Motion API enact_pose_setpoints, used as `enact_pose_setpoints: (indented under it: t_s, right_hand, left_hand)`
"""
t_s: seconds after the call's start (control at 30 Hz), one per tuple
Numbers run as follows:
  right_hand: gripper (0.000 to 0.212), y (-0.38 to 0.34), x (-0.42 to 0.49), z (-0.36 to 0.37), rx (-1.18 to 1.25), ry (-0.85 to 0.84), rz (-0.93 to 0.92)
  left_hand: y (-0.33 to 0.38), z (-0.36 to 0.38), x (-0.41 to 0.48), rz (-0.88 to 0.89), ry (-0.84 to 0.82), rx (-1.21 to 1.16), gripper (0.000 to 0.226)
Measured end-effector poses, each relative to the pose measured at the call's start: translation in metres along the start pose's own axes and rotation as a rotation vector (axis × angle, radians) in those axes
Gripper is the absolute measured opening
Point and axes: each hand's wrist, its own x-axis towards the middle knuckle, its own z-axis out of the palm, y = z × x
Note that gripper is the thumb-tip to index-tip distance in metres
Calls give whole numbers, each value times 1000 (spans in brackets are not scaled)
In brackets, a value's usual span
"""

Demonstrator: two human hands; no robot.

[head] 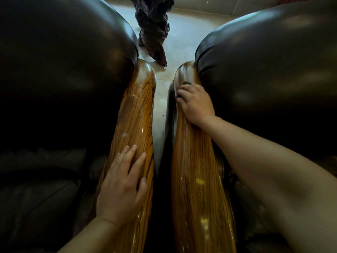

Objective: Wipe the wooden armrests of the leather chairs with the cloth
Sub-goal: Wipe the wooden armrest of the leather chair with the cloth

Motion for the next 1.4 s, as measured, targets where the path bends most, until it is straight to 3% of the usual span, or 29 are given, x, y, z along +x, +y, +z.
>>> enact_pose_setpoints:
  t_s: [0.1, 0.2, 0.27, 0.53, 0.7, 0.8, 0.93, 0.97, 1.07, 1.13, 1.3, 1.4]
  right_hand:
    - [22, -19, -74, -2, 89, -55, -287]
    - [19, -28, -163, 5, 211, -136, -476]
    - [17, -22, -170, 8, 213, -133, -531]
    - [42, 18, -20, 3, 147, 19, 51]
    - [43, 15, -36, 6, 336, 135, 282]
    - [45, -11, -112, 12, 259, 102, 215]
    - [43, -32, -189, 16, 115, -54, -183]
    - [42, -27, -179, 15, 102, -44, -187]
    - [46, -22, -130, 7, 129, 20, 95]
    - [49, -32, -135, 13, 131, 48, 184]
    - [57, -60, -283, 38, 103, 45, 7]
    - [62, -60, -312, 36, 128, 34, 59]
  left_hand:
    - [2, -2, 0, -4, -7, -15, 57]
    - [1, -3, 2, 4, -22, -7, 58]
    - [0, -2, 2, 14, -31, -9, 59]
    - [0, 0, 2, 10, -10, -21, 59]
    - [0, -1, 2, 4, -6, -23, 58]
    - [2, -1, 0, 1, -12, -14, 58]
    - [4, -4, -1, -16, -43, -7, 59]
    - [5, -5, -1, -19, -45, -7, 59]
    - [7, -6, 1, -22, -37, -12, 58]
    - [6, -5, 1, -27, -37, -18, 57]
    - [2, -4, -1, -21, -36, -46, 57]
    - [4, -6, -2, -19, -31, -45, 57]
